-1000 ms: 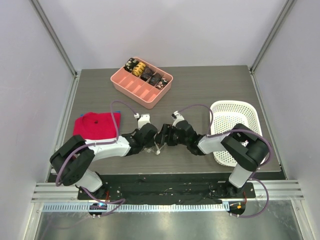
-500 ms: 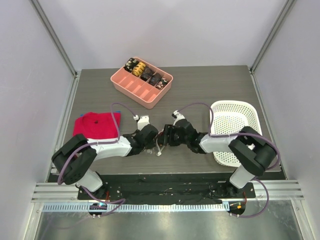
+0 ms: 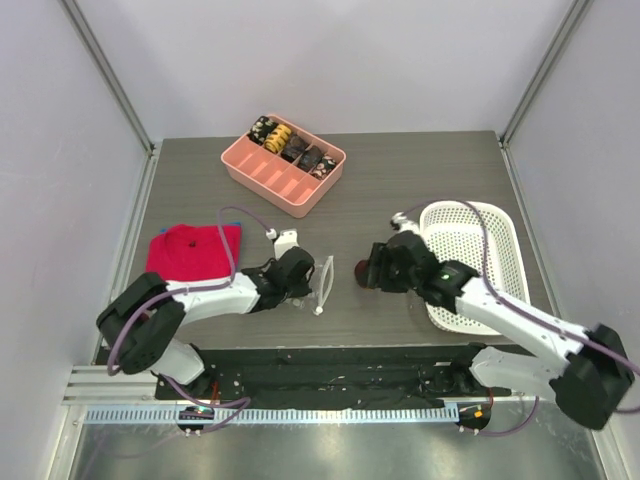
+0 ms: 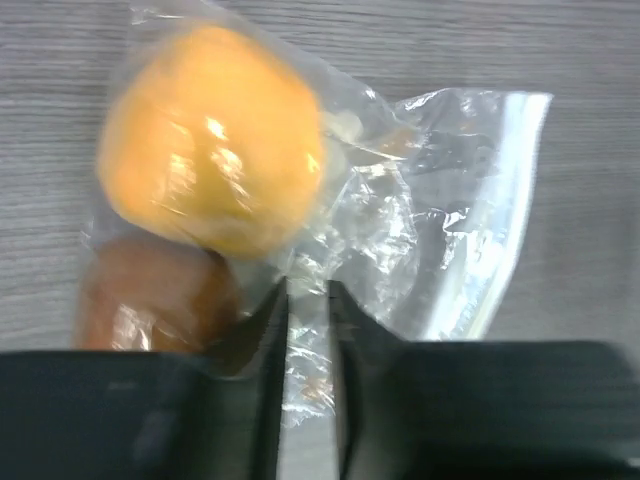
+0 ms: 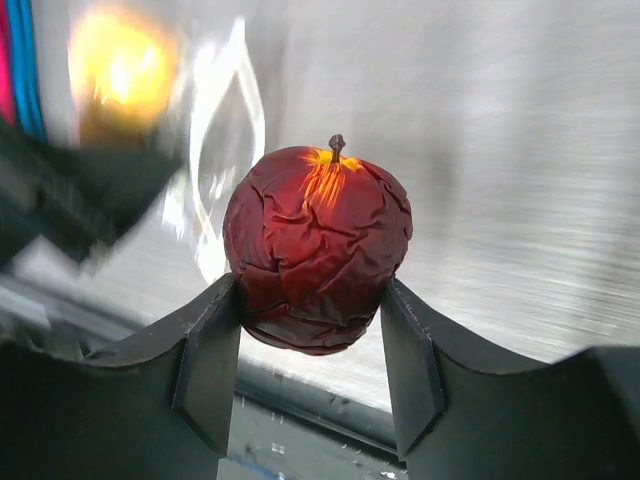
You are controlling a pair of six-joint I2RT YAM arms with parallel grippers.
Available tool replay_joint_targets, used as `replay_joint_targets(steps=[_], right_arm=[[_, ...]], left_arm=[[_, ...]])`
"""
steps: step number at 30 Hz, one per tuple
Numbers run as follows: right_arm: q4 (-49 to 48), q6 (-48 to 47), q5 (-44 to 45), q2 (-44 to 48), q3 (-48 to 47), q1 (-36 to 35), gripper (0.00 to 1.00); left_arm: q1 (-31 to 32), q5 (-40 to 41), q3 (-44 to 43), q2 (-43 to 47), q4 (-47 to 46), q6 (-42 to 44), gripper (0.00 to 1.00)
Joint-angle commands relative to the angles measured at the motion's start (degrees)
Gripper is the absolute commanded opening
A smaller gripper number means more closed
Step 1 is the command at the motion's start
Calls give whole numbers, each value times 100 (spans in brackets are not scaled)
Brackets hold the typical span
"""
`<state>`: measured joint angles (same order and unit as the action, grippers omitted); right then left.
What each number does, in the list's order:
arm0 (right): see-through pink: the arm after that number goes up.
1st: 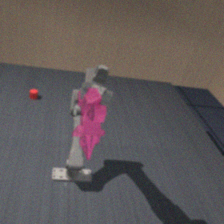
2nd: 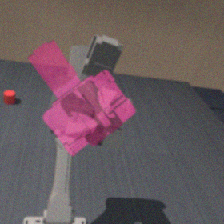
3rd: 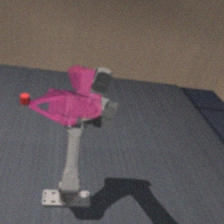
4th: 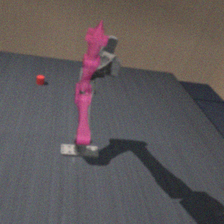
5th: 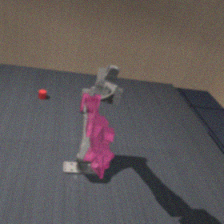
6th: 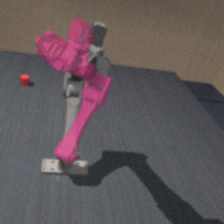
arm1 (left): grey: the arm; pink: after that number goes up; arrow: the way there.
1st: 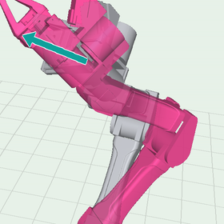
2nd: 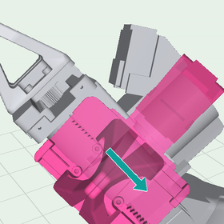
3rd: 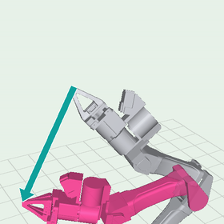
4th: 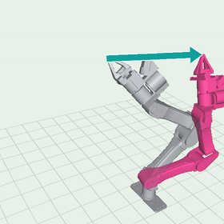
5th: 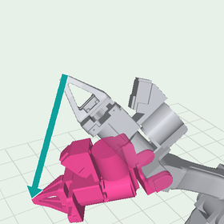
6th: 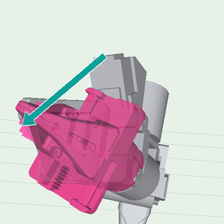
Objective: Open the zip-top bag and remove the fake food
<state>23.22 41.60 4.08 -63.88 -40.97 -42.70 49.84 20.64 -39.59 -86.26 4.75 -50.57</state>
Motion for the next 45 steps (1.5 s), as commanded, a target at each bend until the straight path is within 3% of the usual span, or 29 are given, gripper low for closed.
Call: replay_joint_targets(steps=[1, 2, 4, 8, 12, 15, 16, 18, 19, 23, 28, 34, 38, 41, 45], right_arm=[[1017, 182, 963, 920, -402, 963, 1], [1087, 147, 1016, 1034, -438, 1426, 1], [1316, 76, 1261, 1202, -613, 1859, 3], [1650, 102, 1938, 1237, -746, 2748, 8], [1791, 330, 1992, 1229, -500, 3766, 10], [1844, 410, 2079, 1281, -324, 4128, 13], [1818, 392, 2114, 1351, -280, 4164, 26], [1800, 279, 2141, 1282, -253, 4182, 69], [1800, 226, 2124, 1229, -262, 4182, 99], [1704, -177, 1799, 1193, -245, 4173, 100], [1300, -662, 482, 1553, -183, 4007, 100], [1167, -443, 786, 1817, -262, 2593, 95], [1080, -381, 666, 1677, -228, 2099, 95], [799, -337, 193, 1528, 0, 1924, 94], [193, -294, -694, 1282, 378, 1712, 72]], left_arm=[[16, -332, 101, 811, -97, 275, 31], [34, -385, 75, 908, -106, 397, 42], [52, -517, -13, 1023, -106, 556, 52], [157, -614, -688, 603, 244, 1109, 56], [507, -290, -1803, -311, 1227, 1593, 56], [736, 62, -2121, -795, 1458, 1769, 56], [781, 228, -2149, -909, 1484, 1804, 57], [851, 343, -2193, -963, 1520, 1831, 57], [912, 387, -2202, -972, 1520, 1848, 58], [1106, 712, -2254, -954, 1616, 1928, 59], [1256, 1029, -2316, -1112, 1810, 1980, 57], [1265, 1337, -2360, -1402, 1871, 1998, 44], [1273, 1372, -2439, -1578, 1915, 1998, 36], [1273, 1469, -2509, -1666, 1976, 2033, 27], [1273, 1487, -2536, -1517, 2012, 1998, 0]])
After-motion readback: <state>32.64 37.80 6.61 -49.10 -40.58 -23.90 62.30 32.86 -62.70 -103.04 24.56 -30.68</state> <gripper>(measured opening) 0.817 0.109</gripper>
